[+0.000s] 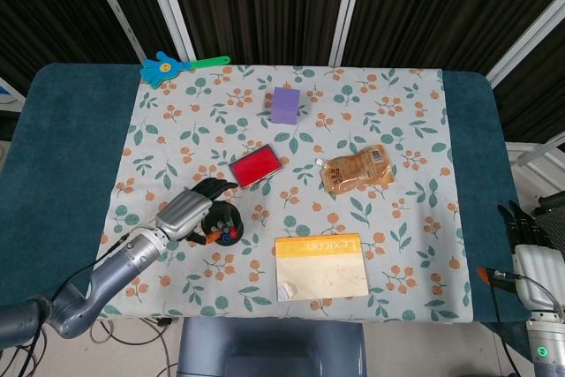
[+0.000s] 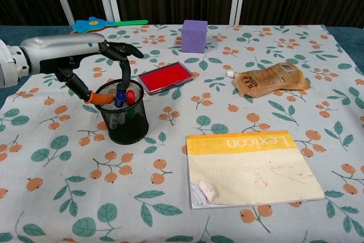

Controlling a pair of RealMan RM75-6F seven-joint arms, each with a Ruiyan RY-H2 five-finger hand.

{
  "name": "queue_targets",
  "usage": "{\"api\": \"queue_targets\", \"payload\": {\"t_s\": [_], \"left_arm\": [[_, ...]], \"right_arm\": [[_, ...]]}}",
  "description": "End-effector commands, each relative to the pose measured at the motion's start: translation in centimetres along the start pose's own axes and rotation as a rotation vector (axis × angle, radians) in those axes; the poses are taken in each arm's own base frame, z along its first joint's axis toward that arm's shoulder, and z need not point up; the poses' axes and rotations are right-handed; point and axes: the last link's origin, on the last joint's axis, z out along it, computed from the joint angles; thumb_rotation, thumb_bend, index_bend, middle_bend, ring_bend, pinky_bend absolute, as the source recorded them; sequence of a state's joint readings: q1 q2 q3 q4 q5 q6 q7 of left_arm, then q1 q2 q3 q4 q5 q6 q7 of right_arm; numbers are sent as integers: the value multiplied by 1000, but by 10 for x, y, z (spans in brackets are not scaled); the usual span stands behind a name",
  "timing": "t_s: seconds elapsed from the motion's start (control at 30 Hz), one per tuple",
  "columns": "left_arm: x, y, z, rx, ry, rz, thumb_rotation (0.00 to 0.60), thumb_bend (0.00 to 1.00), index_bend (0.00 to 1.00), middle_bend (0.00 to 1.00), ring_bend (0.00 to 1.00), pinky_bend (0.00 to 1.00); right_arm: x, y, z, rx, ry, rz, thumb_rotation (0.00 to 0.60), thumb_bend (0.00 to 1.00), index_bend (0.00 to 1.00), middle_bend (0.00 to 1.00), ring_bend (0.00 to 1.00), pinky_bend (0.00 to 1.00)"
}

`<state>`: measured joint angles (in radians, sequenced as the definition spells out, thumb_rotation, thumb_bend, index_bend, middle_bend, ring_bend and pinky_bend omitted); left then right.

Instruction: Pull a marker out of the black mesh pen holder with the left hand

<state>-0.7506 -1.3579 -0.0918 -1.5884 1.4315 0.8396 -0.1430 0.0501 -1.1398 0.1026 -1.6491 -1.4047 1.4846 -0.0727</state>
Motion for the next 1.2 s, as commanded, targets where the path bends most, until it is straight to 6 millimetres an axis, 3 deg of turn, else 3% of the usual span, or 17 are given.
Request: {"api": "queue_targets", "payload": {"t_s": [0.03,0.9,1.2], "left_arm": [[-1,0,1,0,-2,0,600,322,462,69,0,0],[-3,-1,3,11,-16,8,600,325,505,84,0,0],[-3,-1,3,17,-16,11,600,391,532,89,0,0]], "right_arm": [[0,0,0,-1,0,0,600,59,40,23,91,192],[0,1,0,-3,1,2,600,59,46,23,91,192],[0,1,0,-3,-1,4,600,59,49,23,91,191]]}}
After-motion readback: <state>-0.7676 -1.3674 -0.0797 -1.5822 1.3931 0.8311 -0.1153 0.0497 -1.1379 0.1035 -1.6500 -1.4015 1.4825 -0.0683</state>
